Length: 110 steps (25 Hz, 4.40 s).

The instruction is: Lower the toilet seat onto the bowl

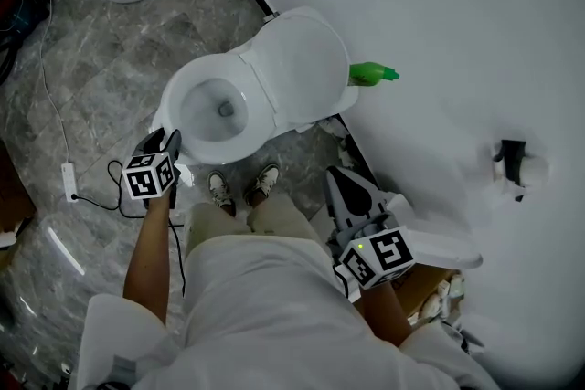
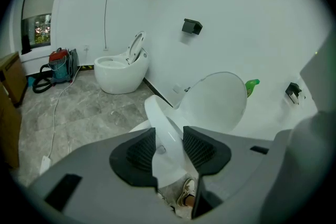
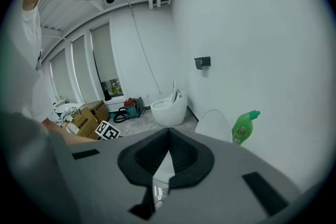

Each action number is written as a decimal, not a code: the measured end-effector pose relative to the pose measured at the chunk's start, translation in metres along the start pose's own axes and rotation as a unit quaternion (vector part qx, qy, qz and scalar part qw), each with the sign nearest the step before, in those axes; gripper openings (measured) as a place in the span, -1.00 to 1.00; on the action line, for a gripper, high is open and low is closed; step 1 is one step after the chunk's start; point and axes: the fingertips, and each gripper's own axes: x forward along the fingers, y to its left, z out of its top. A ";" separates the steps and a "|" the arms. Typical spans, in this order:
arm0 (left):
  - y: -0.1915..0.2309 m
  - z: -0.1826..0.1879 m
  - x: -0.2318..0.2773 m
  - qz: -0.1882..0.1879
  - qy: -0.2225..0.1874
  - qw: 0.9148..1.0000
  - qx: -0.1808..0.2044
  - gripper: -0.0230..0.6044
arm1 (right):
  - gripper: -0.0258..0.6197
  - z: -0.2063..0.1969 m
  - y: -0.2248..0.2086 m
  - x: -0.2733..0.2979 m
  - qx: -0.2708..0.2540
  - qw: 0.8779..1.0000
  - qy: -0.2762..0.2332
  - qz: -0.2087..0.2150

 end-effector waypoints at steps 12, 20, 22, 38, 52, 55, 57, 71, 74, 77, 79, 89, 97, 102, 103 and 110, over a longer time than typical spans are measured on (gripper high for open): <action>0.039 -0.031 0.014 0.044 0.025 0.999 -0.002 -0.39 | -0.93 -0.023 0.008 0.018 0.004 0.999 0.031 0.016; 0.067 -0.058 0.023 0.084 0.046 0.995 -0.011 -0.38 | -0.93 -0.043 0.013 0.028 0.009 0.998 0.049 0.044; 0.075 -0.066 0.029 0.091 0.056 0.994 -0.015 -0.37 | -0.92 -0.053 0.011 0.034 0.015 0.997 0.057 0.052; 0.148 -0.148 0.080 0.116 0.117 0.986 -0.001 -0.40 | -0.93 -0.127 0.025 0.119 -0.010 0.985 0.108 0.135; 0.170 -0.187 0.125 0.151 0.191 0.969 0.049 -0.43 | -0.92 -0.174 -0.011 0.153 0.025 0.984 0.132 0.118; 0.174 -0.193 0.131 0.152 0.205 0.965 0.058 -0.43 | -0.92 -0.186 -0.008 0.156 0.034 0.982 0.142 0.120; 0.177 -0.196 0.134 0.153 0.211 0.963 0.063 -0.43 | -0.92 -0.192 -0.007 0.157 0.038 0.981 0.147 0.120; 0.186 -0.211 0.153 0.131 0.243 0.959 0.067 -0.45 | -0.93 -0.208 -0.001 0.168 0.033 0.975 0.167 0.141; 0.189 -0.210 0.155 0.122 0.255 0.958 0.058 -0.44 | -0.92 -0.201 0.002 0.169 0.029 0.977 0.161 0.140; 0.196 -0.208 0.151 0.124 0.257 0.958 0.025 -0.44 | -0.93 -0.191 0.001 0.160 0.024 0.979 0.155 0.134; 0.197 -0.203 0.144 0.133 0.254 0.958 0.006 -0.44 | -0.93 -0.185 -0.003 0.151 0.022 0.980 0.151 0.128; 0.120 -0.120 0.107 0.115 0.168 0.976 0.080 -0.76 | -0.93 -0.117 -0.017 0.091 0.025 0.994 0.079 0.076; 0.013 -0.010 0.076 0.047 0.065 0.985 0.150 -0.91 | -0.93 -0.063 -0.046 0.031 0.093 0.995 0.018 -0.002; -0.054 0.046 0.041 -0.008 -0.008 0.986 0.165 -0.91 | -0.93 -0.037 -0.057 0.003 0.093 0.995 -0.026 -0.012; -0.065 0.058 0.034 -0.011 -0.021 0.986 0.168 -0.91 | -0.92 -0.032 -0.060 -0.001 0.098 0.994 -0.035 -0.013; -0.141 0.128 -0.014 -0.046 -0.093 0.976 0.193 -0.91 | -0.93 0.013 -0.069 -0.026 0.093 0.990 -0.102 0.002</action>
